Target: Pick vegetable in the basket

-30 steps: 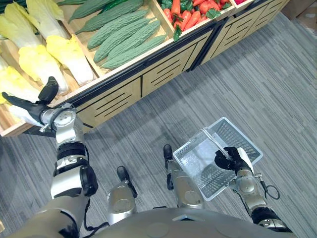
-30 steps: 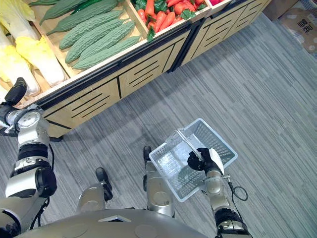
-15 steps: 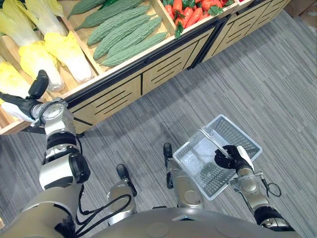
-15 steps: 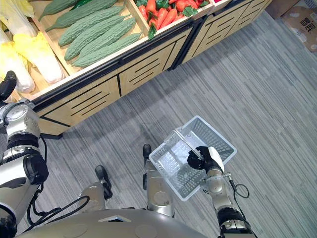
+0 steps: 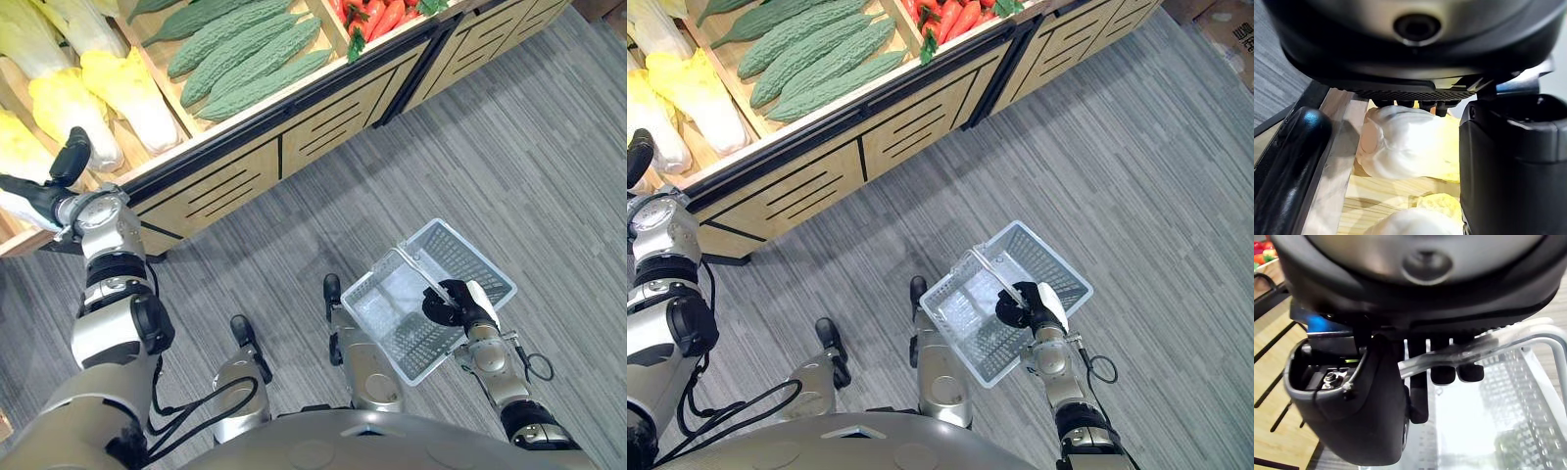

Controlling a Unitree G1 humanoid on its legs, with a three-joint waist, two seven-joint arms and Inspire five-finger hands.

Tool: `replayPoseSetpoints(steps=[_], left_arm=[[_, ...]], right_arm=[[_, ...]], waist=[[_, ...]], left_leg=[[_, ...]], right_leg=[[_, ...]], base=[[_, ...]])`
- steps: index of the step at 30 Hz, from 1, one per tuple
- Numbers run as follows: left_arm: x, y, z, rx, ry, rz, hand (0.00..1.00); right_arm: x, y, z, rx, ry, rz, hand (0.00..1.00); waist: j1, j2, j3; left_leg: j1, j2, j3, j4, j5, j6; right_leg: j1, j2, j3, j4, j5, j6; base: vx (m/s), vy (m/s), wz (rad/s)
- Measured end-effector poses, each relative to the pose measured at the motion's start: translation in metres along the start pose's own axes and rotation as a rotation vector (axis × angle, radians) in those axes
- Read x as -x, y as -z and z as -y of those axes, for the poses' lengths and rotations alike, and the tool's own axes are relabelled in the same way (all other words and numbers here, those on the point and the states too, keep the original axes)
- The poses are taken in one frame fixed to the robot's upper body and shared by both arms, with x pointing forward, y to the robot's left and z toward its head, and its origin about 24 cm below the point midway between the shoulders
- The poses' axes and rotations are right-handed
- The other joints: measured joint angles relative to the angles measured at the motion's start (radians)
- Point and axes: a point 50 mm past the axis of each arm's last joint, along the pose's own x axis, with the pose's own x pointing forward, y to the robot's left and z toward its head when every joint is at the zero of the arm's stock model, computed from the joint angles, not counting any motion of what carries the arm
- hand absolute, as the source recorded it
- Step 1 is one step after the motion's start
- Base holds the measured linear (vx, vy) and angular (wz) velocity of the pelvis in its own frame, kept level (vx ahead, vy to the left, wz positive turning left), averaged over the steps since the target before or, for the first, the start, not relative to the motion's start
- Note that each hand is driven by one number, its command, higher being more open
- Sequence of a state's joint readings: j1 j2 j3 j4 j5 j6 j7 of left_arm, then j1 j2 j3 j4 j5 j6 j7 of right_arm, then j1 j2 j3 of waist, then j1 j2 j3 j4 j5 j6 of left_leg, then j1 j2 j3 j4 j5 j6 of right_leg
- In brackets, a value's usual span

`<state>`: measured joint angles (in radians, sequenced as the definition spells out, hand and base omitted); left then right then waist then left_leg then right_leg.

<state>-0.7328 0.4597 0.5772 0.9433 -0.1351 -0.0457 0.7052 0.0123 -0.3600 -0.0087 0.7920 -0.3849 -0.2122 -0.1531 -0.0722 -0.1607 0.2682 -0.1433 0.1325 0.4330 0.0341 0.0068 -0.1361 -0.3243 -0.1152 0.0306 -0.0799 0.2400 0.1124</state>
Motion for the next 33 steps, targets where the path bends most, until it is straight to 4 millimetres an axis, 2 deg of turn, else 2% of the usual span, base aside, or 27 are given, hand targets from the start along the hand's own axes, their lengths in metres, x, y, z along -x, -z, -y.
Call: replayPoseSetpoints(steps=[3, 7, 9, 15, 24, 28, 33], left_arm=[[-0.009, -0.006, -0.008, 0.076, -0.011, -0.026, 0.00], [-0.021, -0.011, -0.021, 0.070, -0.032, -0.026, 0.00], [-0.023, -0.014, -0.024, 0.062, -0.040, -0.015, 0.00], [-0.029, -0.009, -0.035, 0.024, -0.046, -0.012, 0.00], [-0.029, -0.002, -0.038, 0.009, -0.032, -0.024, 0.00], [-0.029, 0.002, -0.041, 0.000, -0.037, -0.031, 0.00], [-0.028, 0.002, -0.041, 0.001, -0.036, -0.031, 0.00]], right_arm=[[0.000, 0.000, 0.000, 0.002, -0.010, 0.000, 0.00], [0.000, 0.003, 0.007, 0.022, -0.008, -0.003, 0.00], [-0.001, 0.003, 0.007, 0.024, -0.007, -0.003, 0.00], [-0.002, 0.001, 0.007, 0.028, -0.013, 0.001, 0.00], [-0.001, 0.005, 0.005, 0.028, -0.034, -0.016, 0.00], [0.000, 0.006, 0.005, 0.028, -0.036, -0.019, 0.00], [-0.001, 0.005, 0.005, 0.028, -0.037, -0.014, 0.00]], waist=[[0.000, -0.003, 0.002], [-0.001, 0.001, 0.004], [-0.002, 0.000, 0.005], [-0.015, 0.000, 0.005], [-0.009, 0.008, 0.004], [-0.006, 0.012, 0.005], [-0.005, 0.013, 0.004]], left_leg=[[0.022, -0.009, 0.001, -0.049, 0.023, -0.005], [0.048, -0.024, -0.001, -0.123, 0.073, -0.001], [0.049, -0.028, -0.001, -0.123, 0.078, -0.003], [0.060, -0.039, -0.001, -0.123, 0.070, 0.010], [0.083, -0.034, 0.002, -0.118, 0.047, 0.013], [0.080, -0.025, 0.007, -0.081, 0.021, 0.012], [0.081, -0.024, 0.006, -0.076, 0.018, 0.013]], right_leg=[[0.000, 0.002, -0.001, 0.000, 0.000, 0.000], [-0.002, 0.002, -0.004, 0.000, 0.001, 0.001], [-0.001, -0.002, -0.004, 0.000, 0.001, 0.001], [0.009, -0.012, -0.003, 0.001, 0.010, 0.012], [0.033, -0.007, -0.010, 0.000, -0.006, -0.009], [0.043, -0.005, -0.008, 0.000, -0.006, -0.009], [0.046, -0.004, -0.008, 0.000, -0.007, -0.010]], base=[[0.00, 0.000, 0.00], [0.01, 0.011, 0.03], [0.03, 0.029, 0.03], [0.05, 0.030, 0.00], [0.05, 0.015, -0.01], [0.04, 0.004, -0.05], [0.01, 0.000, 0.00]])
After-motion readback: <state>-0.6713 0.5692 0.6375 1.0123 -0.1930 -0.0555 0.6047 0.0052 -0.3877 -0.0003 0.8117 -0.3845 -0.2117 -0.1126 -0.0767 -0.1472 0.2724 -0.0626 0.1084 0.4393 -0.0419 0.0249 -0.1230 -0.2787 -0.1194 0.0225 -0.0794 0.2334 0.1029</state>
